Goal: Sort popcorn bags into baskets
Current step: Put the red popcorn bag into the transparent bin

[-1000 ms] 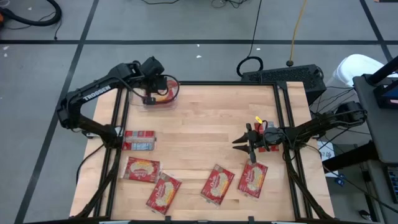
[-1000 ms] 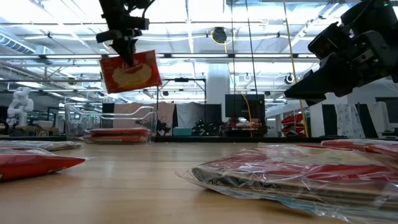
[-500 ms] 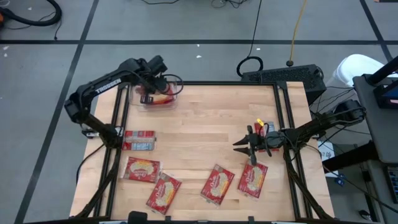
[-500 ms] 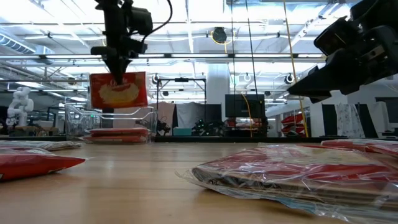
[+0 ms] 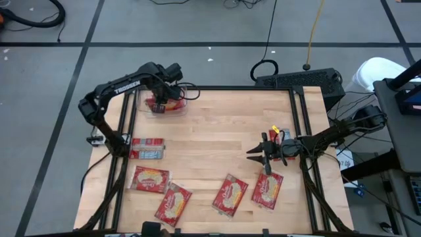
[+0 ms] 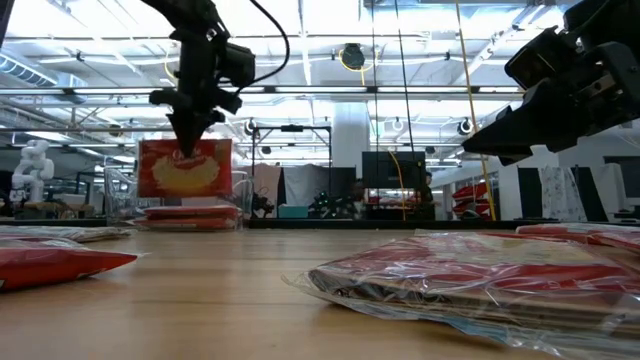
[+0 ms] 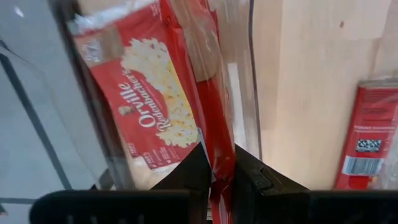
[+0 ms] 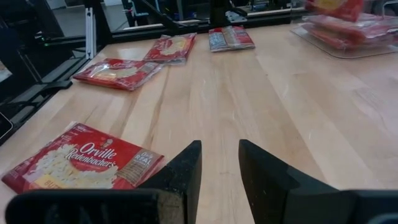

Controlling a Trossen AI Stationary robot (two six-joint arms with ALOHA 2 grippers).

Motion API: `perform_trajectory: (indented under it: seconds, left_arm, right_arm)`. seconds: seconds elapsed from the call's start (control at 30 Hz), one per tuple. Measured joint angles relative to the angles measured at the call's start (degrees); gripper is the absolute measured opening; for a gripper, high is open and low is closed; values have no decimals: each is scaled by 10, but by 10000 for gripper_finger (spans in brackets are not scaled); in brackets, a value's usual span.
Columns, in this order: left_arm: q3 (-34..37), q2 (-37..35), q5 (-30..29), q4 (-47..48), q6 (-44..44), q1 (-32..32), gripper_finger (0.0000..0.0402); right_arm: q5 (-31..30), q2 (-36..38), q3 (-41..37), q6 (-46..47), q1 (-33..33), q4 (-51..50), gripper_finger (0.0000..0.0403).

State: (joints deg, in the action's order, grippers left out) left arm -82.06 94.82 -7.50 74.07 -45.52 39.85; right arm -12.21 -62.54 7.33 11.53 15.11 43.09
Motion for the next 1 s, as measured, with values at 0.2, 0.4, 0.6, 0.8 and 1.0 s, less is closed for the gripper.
perform_trajectory:
  seconds: [0.2, 0.4, 0.6, 0.8, 1.0]
  left_arm:
    - [0, 7, 1, -4, 13, 8, 42]
    - [0, 7, 1, -7, 26, 21, 43]
    - [0, 7, 0, -7, 19, 26, 43]
    - [0, 7, -15, -15, 8, 26, 43]
    - [0, 7, -36, -46, 9, 26, 90]
  right_arm:
    - [0, 0, 0, 0, 0, 0, 100]
    - [0, 0, 0, 0, 0, 0, 100]
    - [0, 0, 0, 0, 0, 0, 100]
    - [0, 0, 0, 0, 0, 0, 100]
    - [0, 0, 0, 0, 0, 0, 100]
